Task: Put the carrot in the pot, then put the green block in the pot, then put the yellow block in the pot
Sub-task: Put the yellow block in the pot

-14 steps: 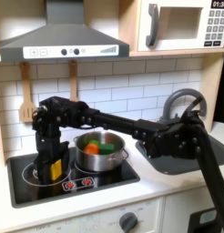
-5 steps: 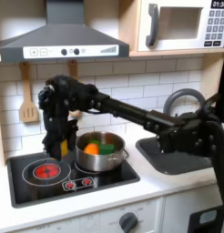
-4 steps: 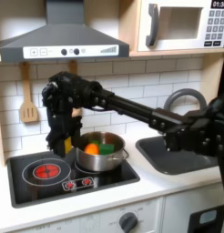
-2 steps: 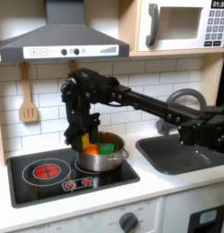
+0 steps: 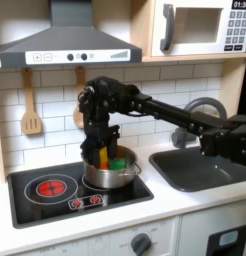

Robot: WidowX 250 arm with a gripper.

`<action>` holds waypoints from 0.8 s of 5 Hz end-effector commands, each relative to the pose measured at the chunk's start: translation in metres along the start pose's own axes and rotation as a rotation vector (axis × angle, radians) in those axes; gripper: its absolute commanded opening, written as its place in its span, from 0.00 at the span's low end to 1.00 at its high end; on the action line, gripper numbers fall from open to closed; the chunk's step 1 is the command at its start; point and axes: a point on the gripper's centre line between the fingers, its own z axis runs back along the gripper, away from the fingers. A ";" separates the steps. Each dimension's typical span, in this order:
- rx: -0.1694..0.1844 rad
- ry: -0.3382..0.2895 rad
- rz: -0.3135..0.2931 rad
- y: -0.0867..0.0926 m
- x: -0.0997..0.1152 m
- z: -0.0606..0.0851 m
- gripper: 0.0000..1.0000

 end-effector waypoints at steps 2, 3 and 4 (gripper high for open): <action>0.004 0.020 -0.018 -0.012 -0.003 -0.008 0.00; 0.005 0.018 -0.024 -0.011 -0.004 -0.006 1.00; 0.010 0.015 -0.035 -0.012 -0.003 -0.006 1.00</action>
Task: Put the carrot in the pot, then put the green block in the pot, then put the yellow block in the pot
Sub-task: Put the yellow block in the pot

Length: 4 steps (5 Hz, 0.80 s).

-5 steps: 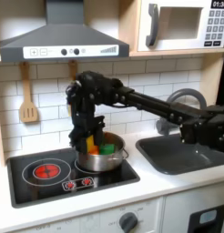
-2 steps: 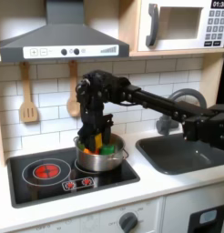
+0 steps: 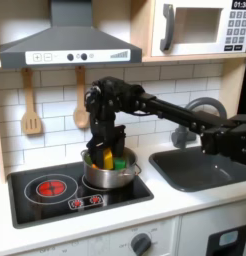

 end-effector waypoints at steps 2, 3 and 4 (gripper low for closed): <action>0.005 0.002 -0.012 0.001 -0.002 0.000 1.00; -0.008 0.003 -0.016 0.000 -0.005 0.009 1.00; 0.004 0.011 -0.024 0.000 -0.007 0.007 1.00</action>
